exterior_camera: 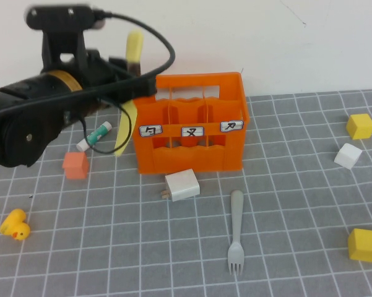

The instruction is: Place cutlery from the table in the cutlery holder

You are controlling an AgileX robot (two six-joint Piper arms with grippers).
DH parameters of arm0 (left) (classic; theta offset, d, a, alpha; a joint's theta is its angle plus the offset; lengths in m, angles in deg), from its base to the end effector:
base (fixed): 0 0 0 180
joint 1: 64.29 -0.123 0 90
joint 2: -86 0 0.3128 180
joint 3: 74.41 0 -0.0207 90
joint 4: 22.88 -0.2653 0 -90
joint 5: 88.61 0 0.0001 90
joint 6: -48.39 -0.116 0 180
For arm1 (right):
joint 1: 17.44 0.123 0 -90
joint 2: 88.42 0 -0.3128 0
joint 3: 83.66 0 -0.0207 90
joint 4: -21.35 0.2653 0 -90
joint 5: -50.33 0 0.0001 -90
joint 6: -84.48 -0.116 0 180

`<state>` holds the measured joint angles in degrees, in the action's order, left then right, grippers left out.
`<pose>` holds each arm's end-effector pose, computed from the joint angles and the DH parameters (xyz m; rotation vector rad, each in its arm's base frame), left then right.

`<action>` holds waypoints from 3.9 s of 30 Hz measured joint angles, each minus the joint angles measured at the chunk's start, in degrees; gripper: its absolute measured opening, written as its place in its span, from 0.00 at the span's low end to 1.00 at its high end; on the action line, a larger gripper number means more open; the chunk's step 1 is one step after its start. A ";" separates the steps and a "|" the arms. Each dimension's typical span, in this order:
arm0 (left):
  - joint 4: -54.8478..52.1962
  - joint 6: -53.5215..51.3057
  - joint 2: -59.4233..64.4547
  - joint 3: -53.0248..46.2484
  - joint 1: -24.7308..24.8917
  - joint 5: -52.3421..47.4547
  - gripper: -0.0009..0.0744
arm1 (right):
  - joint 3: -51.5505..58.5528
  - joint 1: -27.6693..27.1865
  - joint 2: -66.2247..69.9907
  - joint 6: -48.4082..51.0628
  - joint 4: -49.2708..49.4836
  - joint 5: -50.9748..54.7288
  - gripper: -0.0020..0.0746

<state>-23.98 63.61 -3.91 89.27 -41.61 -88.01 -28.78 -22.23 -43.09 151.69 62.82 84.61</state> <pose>0.3436 -0.1436 0.3490 0.1397 1.8652 -0.4466 0.1336 0.0323 0.2536 -0.6922 2.0547 0.0679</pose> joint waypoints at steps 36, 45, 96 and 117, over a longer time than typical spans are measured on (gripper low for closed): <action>-15.58 27.37 24.25 -0.08 0.77 64.55 0.18 | 0.00 0.00 0.00 0.00 0.00 -0.48 0.02; -11.16 28.00 30.85 1.26 3.55 64.80 0.18 | 0.00 0.00 0.00 0.00 0.00 -0.57 0.02; -34.36 20.03 10.97 7.70 4.01 38.12 0.01 | 2.00 0.00 0.00 5.54 1.52 -2.79 0.02; -37.49 19.93 -31.08 -17.01 3.90 3.81 0.01 | 2.00 0.00 -11.99 28.79 15.88 10.04 0.02</action>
<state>-61.46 83.54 -34.99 72.25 -37.71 -84.20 -26.78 -22.23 -55.08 180.48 78.70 94.65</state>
